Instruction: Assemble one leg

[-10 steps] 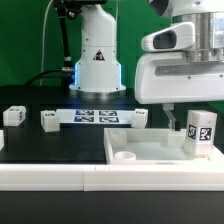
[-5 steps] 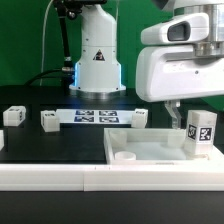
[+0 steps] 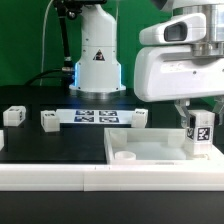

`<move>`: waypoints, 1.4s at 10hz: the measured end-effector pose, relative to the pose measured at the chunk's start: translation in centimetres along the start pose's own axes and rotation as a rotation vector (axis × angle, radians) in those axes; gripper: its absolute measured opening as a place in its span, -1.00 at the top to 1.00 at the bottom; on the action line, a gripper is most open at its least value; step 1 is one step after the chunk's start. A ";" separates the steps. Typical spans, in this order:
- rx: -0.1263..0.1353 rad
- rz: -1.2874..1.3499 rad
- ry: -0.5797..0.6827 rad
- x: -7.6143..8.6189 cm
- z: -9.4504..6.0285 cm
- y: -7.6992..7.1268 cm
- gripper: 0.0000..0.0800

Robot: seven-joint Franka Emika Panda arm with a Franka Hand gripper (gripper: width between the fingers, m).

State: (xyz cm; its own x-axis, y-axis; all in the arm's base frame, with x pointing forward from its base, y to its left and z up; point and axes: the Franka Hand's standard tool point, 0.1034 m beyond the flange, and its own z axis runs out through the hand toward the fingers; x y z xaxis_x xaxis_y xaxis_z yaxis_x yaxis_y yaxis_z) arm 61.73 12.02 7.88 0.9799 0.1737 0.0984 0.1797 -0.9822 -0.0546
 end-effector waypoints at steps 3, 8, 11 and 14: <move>0.016 0.181 0.008 0.0 0.1 0.4 0.27; 0.034 0.814 0.033 0.0 0.1 0.8 0.27; 0.027 1.182 0.034 -0.2 0.2 0.8 0.27; 0.029 1.371 0.037 -0.2 0.2 0.7 0.27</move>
Offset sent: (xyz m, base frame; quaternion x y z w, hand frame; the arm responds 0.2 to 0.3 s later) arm -0.0008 -0.0057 0.0030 0.0401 0.0226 0.2984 0.9533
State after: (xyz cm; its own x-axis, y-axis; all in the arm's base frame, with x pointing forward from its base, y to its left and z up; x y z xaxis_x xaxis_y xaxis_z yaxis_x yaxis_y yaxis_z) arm 61.66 11.31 7.62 0.3691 -0.9290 -0.0252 -0.9203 -0.3616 -0.1493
